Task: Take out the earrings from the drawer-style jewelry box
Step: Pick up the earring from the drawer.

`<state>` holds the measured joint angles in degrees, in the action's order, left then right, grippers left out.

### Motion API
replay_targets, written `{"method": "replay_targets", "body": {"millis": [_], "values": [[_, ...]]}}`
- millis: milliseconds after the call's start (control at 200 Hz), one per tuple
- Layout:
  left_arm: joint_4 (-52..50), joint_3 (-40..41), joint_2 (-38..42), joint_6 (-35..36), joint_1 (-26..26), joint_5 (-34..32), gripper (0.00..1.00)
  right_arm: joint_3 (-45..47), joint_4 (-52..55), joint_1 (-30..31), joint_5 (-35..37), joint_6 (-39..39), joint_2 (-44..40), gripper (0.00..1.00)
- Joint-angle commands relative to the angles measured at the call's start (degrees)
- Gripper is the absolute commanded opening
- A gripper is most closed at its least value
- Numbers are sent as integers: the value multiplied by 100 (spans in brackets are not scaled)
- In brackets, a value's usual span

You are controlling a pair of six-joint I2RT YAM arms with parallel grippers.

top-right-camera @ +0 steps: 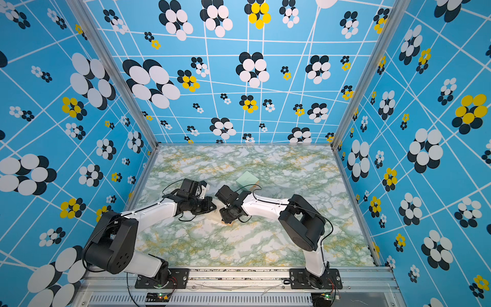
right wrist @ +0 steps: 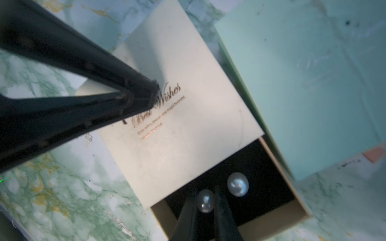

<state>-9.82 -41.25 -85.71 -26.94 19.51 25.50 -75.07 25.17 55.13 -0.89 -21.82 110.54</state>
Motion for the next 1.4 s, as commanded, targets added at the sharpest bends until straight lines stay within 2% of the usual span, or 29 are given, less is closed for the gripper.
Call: {"method": "replay_targets", "body": {"millis": [0,1394], "values": [[-753,267,-325,94,27,-405,0,-10,133,59,84,-6,-136,10],[-731,284,-341,69,49,-418,0,148,102,59,211,-54,-502,2]]}}
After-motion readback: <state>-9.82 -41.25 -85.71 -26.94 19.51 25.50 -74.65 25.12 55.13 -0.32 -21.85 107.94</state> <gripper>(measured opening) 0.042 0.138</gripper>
